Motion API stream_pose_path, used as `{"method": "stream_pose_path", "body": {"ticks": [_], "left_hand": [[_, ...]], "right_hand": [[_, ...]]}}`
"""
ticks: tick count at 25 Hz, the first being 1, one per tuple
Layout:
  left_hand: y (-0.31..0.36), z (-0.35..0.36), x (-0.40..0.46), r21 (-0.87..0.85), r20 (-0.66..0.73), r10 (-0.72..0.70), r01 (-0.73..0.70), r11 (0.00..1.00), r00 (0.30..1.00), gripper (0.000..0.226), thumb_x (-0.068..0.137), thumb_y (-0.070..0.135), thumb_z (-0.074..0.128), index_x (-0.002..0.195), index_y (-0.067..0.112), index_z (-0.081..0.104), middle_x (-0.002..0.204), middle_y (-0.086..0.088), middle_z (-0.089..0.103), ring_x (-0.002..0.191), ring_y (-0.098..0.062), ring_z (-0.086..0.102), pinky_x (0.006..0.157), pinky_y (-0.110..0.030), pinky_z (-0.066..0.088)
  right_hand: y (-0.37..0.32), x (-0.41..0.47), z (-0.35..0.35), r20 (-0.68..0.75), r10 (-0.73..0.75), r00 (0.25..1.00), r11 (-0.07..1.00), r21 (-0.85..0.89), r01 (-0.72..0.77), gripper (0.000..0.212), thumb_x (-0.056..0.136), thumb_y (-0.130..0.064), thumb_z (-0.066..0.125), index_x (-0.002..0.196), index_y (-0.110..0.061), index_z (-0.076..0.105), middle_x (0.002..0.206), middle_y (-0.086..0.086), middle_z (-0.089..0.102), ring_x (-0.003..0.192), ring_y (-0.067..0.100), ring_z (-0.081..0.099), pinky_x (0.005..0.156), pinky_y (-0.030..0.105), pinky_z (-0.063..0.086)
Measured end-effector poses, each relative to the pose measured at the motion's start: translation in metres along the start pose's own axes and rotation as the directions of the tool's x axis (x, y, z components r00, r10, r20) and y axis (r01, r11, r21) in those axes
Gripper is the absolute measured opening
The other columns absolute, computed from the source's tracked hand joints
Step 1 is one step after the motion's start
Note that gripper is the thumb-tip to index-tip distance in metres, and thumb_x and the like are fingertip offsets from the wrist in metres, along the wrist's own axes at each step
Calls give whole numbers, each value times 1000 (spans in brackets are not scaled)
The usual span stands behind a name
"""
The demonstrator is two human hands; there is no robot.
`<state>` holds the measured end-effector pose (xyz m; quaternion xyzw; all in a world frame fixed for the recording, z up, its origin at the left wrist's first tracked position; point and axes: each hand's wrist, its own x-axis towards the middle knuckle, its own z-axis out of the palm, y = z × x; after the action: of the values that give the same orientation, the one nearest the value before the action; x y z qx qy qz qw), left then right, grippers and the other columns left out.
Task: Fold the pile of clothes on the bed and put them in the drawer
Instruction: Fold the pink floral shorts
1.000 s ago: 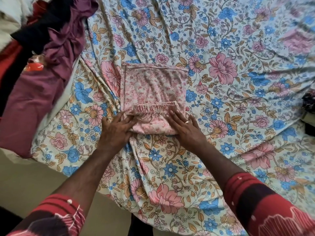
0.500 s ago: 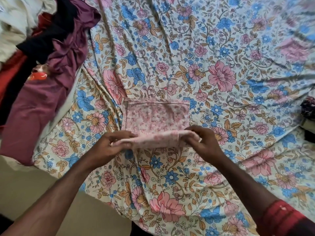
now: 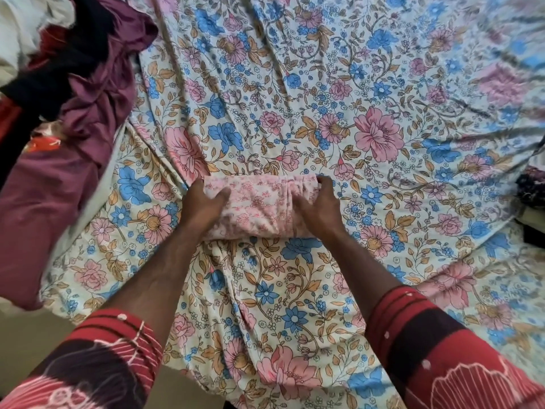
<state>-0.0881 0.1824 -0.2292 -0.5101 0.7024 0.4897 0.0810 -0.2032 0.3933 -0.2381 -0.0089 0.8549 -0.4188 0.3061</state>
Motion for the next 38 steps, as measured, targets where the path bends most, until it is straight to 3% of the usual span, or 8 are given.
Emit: {"method": "stream_pose_path", "body": {"ticks": [4, 11, 15, 20, 24, 31, 34, 38], "left_hand": [[-18, 1, 4, 56, -251, 87, -76, 996, 964, 33, 97, 26, 67, 120, 7, 54, 120, -16, 63, 94, -26, 66, 66, -30, 53], [-21, 15, -11, 109, -126, -118, 132, 985, 985, 99, 61, 81, 74, 129, 13, 53, 120, -5, 66, 106, -31, 65, 103, -60, 47], [-2, 15, -17, -111, 48, -206, 210, 971, 977, 39, 88, 25, 76, 115, 3, 59, 111, -10, 67, 90, -26, 66, 81, -41, 56], [40, 40, -43, -205, 207, -91, 134, 970, 974, 41, 89, 18, 72, 123, -1, 60, 119, -15, 66, 104, -35, 67, 90, -46, 55], [77, 98, -89, -440, 466, -26, 257, 860, 885, 13, 96, 17, 59, 93, 6, 63, 86, -11, 63, 69, -29, 62, 65, -39, 55], [171, 250, -181, -521, 806, 213, 491, 699, 552, 78, 60, 57, 90, 123, 13, 74, 130, -19, 67, 118, -42, 65, 87, -59, 54], [217, 301, -207, -527, 764, 217, 393, 754, 608, 87, 33, 35, 104, 110, 7, 77, 109, -15, 74, 93, -34, 74, 78, -49, 59], [275, 357, -229, -487, 657, 254, 144, 861, 710, 87, 77, -12, 73, 151, 19, 40, 106, -8, 72, 81, -26, 74, 67, -48, 61]], "right_hand": [[8, 2, 0, -188, -10, 982, 999, -53, 0, 60, 94, -32, 73, 141, -21, 37, 135, 16, 57, 107, 21, 60, 76, 25, 52], [16, 6, 3, 6, 238, 971, 970, 40, -238, 61, 89, -49, 74, 127, -5, 57, 113, 9, 69, 97, 27, 70, 89, 45, 60], [6, -11, -19, 222, 182, 958, 890, 376, -257, 15, 97, -19, 68, 108, -10, 64, 101, 10, 74, 82, 22, 75, 74, 39, 62], [-4, -43, -82, 278, 0, 961, 725, 661, -192, 17, 94, -1, 62, 110, -7, 58, 93, 6, 69, 72, 18, 70, 60, 34, 59], [-12, -59, -172, 219, -115, 969, 647, 757, -94, 21, 82, -1, 65, 102, -7, 69, 89, 6, 75, 78, 24, 73, 68, 39, 63], [29, -95, -363, 33, -129, 991, 577, 815, 48, 49, 81, -11, 61, 129, -6, 67, 133, 24, 64, 112, 39, 66, 94, 56, 54], [72, -107, -436, -85, -62, 994, 571, 814, 105, 52, 81, -13, 62, 132, -5, 63, 129, 23, 67, 110, 40, 68, 86, 54, 58], [130, -98, -506, -316, 163, 935, 707, 699, 113, 42, 90, -1, 66, 131, -8, 62, 125, 18, 70, 112, 42, 68, 79, 44, 59]]}}
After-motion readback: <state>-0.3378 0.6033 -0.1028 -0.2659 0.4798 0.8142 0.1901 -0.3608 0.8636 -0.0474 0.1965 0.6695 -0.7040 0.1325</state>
